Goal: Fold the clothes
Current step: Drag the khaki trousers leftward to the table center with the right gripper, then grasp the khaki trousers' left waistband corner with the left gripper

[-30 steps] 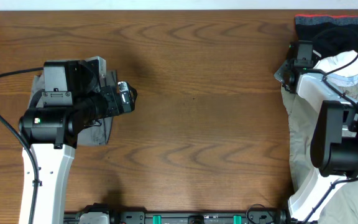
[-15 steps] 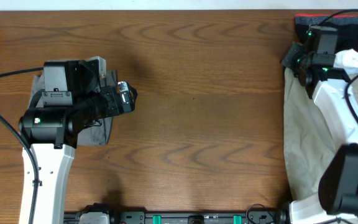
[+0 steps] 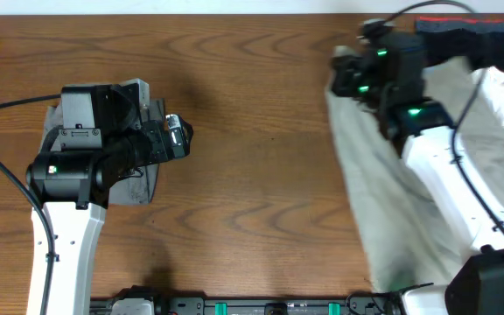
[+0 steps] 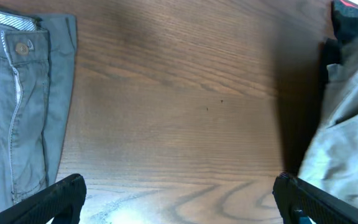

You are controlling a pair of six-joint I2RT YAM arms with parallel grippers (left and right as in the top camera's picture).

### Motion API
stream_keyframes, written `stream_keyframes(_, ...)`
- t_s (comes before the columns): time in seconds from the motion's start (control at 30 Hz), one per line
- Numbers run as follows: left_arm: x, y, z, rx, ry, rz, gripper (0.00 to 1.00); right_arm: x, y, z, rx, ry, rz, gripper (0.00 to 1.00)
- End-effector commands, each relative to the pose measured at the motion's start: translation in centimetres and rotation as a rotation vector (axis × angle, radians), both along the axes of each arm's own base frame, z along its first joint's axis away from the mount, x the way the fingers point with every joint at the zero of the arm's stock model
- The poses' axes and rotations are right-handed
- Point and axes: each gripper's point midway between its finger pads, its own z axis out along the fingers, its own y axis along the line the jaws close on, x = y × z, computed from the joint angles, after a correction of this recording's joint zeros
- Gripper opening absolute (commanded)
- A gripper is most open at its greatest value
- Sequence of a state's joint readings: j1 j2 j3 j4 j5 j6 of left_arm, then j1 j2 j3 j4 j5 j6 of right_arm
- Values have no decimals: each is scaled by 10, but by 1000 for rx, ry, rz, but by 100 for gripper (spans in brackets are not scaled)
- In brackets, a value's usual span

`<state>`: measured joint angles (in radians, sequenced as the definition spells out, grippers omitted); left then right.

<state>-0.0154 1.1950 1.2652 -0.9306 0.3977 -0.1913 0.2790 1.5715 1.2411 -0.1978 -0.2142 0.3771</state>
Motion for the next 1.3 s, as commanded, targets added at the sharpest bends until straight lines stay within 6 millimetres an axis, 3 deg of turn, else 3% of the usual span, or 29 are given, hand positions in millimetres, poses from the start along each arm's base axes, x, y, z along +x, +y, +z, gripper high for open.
stream_keyframes(0.0, 2, -3, 9, -19, -18, -2, 98, -18, 49, 21, 14, -75, 125, 1)
stream_keyframes(0.17, 2, -3, 9, -18, -20, -2, 98, -33, 105, 10, 3, -93, 215, 1)
stream_keyframes(0.4, 2, -3, 9, -15, -20, 0, 98, -50, 166, -39, -10, -41, 341, 3)
stream_keyframes(0.43, 2, -3, 9, -15, -20, 0, 98, -53, 172, -43, -14, -38, 358, 8)
stream_keyframes(0.53, 3, -3, 9, -10, -23, -7, 98, -62, 180, -42, -74, -88, 431, 55)
stream_keyframes(0.57, 2, -3, 9, -6, -25, -12, 98, -61, 177, -37, -88, -106, 430, 60)
stream_keyframes(0.63, 3, -3, 7, -6, -24, -12, 98, -52, 159, -27, -110, -122, 364, 63)
stream_keyframes(0.7, 3, -3, 4, -7, -16, -12, 98, -39, 127, -14, -142, -131, 264, 65)
stream_keyframes(0.83, 8, -5, -7, 7, 11, -38, 99, -16, 45, -9, -155, -46, 25, 26)
stream_keyframes(0.87, 10, -8, -12, 15, 19, -61, 94, -13, 26, -15, -142, -2, -27, 18)
stream_keyframes(1.03, 28, -42, -48, 47, 81, -203, 64, -14, -54, -60, -127, 244, -243, 6)
stream_keyframes(1.1, 35, -59, -66, 61, 104, -264, 54, -16, -70, -71, -130, 296, -285, 6)
stream_keyframes(1.27, 65, -91, -124, 131, 137, -344, 10, -22, -90, -82, -127, 360, -313, 6)
